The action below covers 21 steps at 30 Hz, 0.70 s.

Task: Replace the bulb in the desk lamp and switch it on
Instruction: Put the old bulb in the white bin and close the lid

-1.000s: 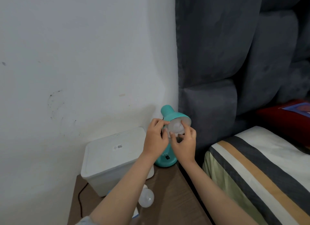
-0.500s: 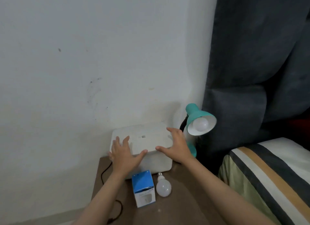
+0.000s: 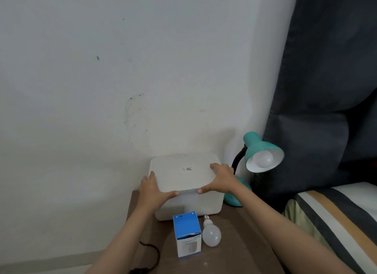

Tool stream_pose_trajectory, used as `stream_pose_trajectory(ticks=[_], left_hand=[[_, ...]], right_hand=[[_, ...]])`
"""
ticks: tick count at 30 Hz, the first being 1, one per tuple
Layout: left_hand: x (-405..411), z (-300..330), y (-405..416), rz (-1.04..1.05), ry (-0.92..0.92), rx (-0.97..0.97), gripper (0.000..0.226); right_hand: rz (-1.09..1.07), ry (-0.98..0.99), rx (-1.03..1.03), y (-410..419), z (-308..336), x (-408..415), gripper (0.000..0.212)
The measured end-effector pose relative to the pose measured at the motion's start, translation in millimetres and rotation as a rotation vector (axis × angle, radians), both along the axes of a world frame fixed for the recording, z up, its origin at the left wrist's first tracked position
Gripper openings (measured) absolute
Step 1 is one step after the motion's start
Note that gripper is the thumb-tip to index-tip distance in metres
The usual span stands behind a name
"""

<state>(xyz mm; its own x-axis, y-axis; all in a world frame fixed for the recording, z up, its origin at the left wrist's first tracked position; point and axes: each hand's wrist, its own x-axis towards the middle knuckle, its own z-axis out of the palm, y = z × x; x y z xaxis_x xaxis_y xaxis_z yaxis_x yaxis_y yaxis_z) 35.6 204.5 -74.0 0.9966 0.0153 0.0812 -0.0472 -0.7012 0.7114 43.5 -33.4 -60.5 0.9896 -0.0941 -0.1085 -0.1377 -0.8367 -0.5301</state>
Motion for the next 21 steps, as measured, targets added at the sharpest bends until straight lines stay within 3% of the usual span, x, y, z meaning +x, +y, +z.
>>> stream_pose_trajectory(ticks=[10, 16, 21], left_hand=[[5.3, 13.7, 0.4, -0.005, 0.011, 0.013, 0.087], [-15.6, 29.6, 3.0, -0.031, -0.109, -0.029, 0.084], [-77.1, 34.6, 5.0, -0.04, -0.211, 0.055, 0.09]], right_hand=[[-0.02, -0.047, 0.008, 0.3, 15.0, -4.8, 0.119], [0.001, -0.17, 0.0, -1.2, 44.0, -34.3, 0.117], [0.018, -0.217, 0.002, -3.9, 49.5, -96.4, 0.116]])
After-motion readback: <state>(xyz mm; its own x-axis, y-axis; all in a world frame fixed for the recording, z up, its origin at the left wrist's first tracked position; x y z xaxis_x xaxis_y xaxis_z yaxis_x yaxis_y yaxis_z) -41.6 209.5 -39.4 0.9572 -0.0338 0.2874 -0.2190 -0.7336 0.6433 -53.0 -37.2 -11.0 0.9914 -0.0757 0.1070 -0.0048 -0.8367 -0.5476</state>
